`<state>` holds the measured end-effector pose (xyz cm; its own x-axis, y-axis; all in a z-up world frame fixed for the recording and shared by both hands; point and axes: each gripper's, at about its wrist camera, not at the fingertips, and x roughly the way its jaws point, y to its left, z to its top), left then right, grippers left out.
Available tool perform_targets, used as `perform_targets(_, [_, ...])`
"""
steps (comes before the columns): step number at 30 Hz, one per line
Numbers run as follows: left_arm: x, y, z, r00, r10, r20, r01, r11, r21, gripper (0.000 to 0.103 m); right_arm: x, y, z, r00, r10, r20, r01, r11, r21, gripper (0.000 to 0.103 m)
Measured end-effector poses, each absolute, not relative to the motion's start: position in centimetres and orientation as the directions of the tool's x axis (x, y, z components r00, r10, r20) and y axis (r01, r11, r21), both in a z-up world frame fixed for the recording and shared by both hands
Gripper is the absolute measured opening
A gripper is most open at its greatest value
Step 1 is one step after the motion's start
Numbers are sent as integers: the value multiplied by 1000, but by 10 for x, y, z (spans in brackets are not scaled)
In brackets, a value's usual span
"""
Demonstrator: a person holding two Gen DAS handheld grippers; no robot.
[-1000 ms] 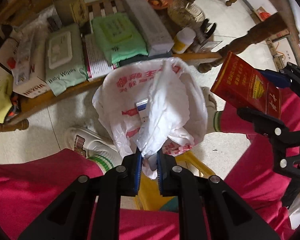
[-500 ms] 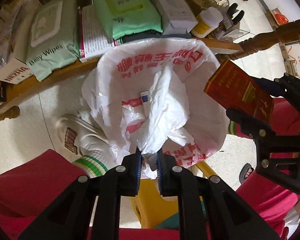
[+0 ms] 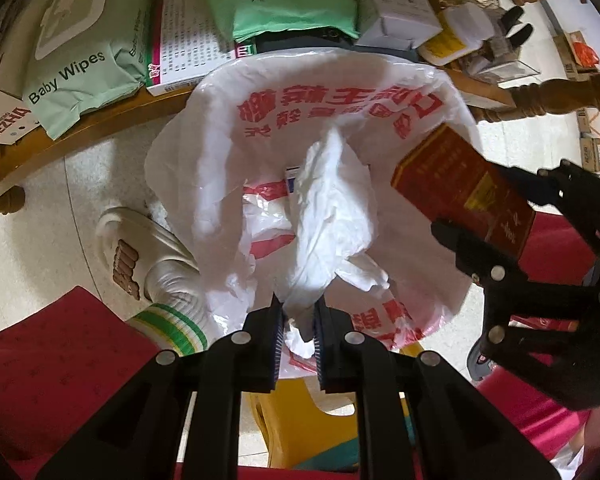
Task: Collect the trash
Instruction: 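Open the right tool and the left tool over the bag, dropping both items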
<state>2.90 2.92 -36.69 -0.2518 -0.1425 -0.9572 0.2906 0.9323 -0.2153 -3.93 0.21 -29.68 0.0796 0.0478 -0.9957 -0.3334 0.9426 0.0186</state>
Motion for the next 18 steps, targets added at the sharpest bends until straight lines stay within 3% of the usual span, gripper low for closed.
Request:
perform_targets(8, [34, 27, -375, -263, -119, -957, 284, 939, -195, 15, -36, 0, -310, 52, 55, -997, -319, 947, 36, 56])
perform_targets(14, [35, 28, -375, -254, -99, -962, 283, 943, -172, 36, -37, 0, -315, 37, 64, -997, -313, 949, 49, 57])
perform_targets(15, [36, 27, -375, -251, -91, -964, 288, 943, -164, 49, -36, -1, -316, 34, 67, -997, -310, 949, 53, 62])
perform_targets(16, [36, 27, -375, -243, -85, -966, 291, 944, -157, 55, -36, -2, -316, 33, 66, -997, -303, 952, 52, 66])
perform_targets(18, [38, 28, -372, -229, -84, -970, 291, 945, -151, 59, -34, -4, -317, 38, 51, -998, -299, 954, 37, 67])
